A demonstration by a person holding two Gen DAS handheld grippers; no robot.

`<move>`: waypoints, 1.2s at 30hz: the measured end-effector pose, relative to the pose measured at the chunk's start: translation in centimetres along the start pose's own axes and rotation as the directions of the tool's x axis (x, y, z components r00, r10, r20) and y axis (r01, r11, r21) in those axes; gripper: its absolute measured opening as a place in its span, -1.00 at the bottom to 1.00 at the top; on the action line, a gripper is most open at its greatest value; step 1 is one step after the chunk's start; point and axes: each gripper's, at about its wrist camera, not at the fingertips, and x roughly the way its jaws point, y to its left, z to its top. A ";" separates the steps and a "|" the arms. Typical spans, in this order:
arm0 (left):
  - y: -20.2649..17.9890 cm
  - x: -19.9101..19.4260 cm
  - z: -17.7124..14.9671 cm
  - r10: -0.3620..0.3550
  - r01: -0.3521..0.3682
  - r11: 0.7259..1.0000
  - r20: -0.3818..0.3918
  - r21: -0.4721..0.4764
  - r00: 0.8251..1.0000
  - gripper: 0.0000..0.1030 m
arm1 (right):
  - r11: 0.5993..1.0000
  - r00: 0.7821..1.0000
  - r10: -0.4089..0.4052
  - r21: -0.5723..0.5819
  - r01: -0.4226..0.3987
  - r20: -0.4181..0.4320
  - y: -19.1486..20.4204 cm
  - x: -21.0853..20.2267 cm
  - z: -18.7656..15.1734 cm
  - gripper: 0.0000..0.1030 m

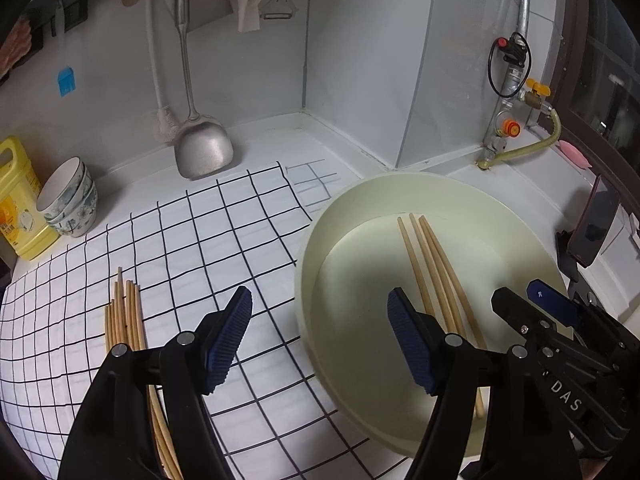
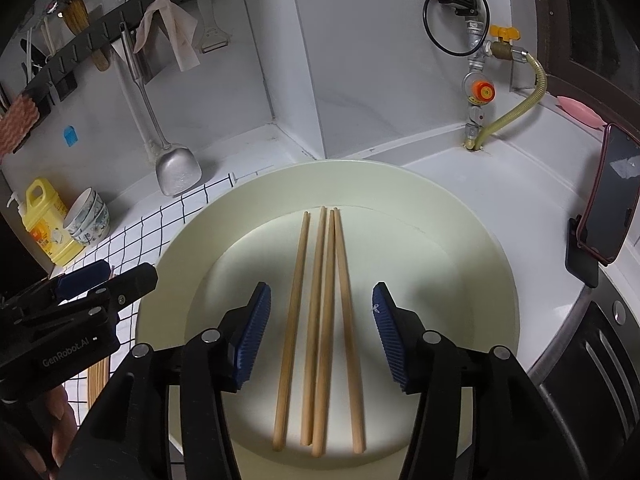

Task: Organize utensils
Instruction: 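Return both open tools to the chopstick row on the grid cloth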

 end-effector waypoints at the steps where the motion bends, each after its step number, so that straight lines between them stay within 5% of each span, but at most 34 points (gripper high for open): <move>1: 0.3 -0.2 -0.1 0.001 -0.001 1.000 0.001 -0.004 1.000 0.36 | 1.000 1.000 0.004 -0.003 -0.004 0.001 0.2 -0.1 0.0 0.00; 19: 9.5 -5.5 -2.9 0.093 -0.088 0.988 0.037 -0.125 0.995 0.64 | 0.987 0.991 0.134 -0.090 -0.132 0.016 6.2 -1.0 -0.6 0.23; 30: 16.7 -8.4 -7.2 0.233 -0.220 0.953 0.041 -0.208 0.972 0.84 | 0.942 0.962 0.274 -0.202 -0.269 0.000 12.3 -2.6 -2.1 0.34; 36: 19.5 -8.3 -10.0 0.253 -0.242 0.928 0.000 -0.284 0.968 0.84 | 0.909 0.945 0.323 -0.260 -0.326 -0.053 15.9 -2.1 -3.8 0.35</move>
